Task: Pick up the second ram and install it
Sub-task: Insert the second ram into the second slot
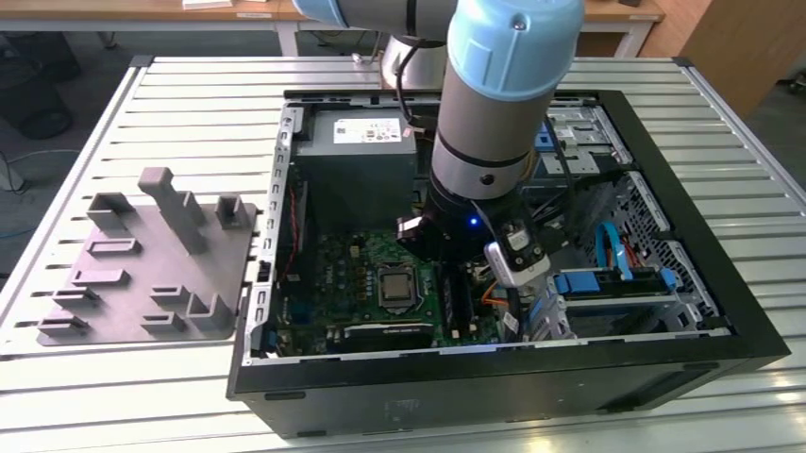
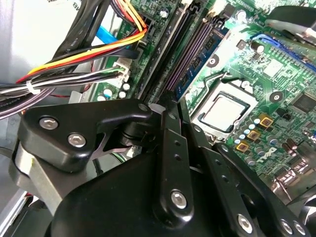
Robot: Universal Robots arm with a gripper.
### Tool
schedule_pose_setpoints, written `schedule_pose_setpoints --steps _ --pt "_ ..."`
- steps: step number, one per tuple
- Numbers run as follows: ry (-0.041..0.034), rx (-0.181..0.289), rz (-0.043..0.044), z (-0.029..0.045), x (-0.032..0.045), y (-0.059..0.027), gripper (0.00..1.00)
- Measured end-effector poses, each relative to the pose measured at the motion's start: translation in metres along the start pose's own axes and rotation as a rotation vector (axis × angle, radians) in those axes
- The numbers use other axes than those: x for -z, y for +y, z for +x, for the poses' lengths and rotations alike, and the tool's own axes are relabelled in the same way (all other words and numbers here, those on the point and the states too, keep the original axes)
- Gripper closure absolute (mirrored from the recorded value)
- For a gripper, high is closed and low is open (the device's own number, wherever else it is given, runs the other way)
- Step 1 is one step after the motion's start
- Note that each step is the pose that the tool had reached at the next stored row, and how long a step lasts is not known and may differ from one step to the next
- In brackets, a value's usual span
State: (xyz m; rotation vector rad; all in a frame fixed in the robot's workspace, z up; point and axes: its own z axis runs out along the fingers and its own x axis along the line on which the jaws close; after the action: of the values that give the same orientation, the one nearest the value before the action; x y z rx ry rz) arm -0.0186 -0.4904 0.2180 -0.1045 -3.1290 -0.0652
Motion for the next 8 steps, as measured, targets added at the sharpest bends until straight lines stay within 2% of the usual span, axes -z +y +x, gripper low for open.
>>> schedule_pose_setpoints --steps 3,7,8 --pt "-0.0003 0.0 0.0023 0.0 -0.0001 0.0001 0.86" --pt "-0.0012 0.0 0.0167 0.0 -0.0001 -0.0001 0.86" --pt "-0.0011 0.0 0.0178 0.0 -0.0001 -0.0001 0.86"
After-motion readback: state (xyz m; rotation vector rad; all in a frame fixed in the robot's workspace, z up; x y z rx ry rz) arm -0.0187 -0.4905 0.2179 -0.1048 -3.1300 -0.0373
